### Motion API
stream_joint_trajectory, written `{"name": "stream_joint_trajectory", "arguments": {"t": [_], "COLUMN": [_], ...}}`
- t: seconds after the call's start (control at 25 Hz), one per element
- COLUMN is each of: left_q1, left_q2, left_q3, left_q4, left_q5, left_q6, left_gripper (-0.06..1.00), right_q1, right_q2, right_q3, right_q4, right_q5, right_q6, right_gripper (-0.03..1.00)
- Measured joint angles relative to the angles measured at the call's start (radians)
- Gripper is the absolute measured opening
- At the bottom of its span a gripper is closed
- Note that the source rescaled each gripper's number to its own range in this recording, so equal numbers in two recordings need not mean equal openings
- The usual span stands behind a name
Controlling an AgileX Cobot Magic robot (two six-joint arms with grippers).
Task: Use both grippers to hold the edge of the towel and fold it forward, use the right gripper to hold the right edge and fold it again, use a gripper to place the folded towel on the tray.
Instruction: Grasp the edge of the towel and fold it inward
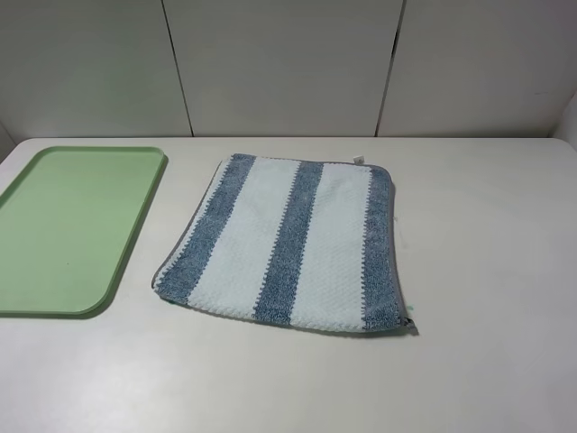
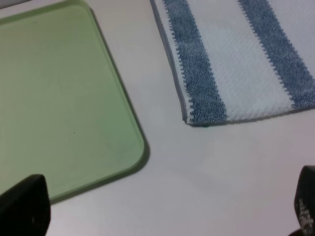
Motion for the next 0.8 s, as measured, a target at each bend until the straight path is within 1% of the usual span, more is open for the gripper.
{"name": "stream_joint_trajectory", "arguments": {"t": [0.8], "left_q1": [0.000], "left_q2": [0.000], "left_q3": [0.000], "left_q4": [0.000], "left_q5": [0.000], "left_q6": [0.000], "left_gripper": [1.00], "right_q1": [0.000], "right_q2": [0.000], "right_q3": [0.000], "right_q4": [0.000], "right_q5": [0.000], "right_q6": [0.000], "right_gripper": [1.00]}}
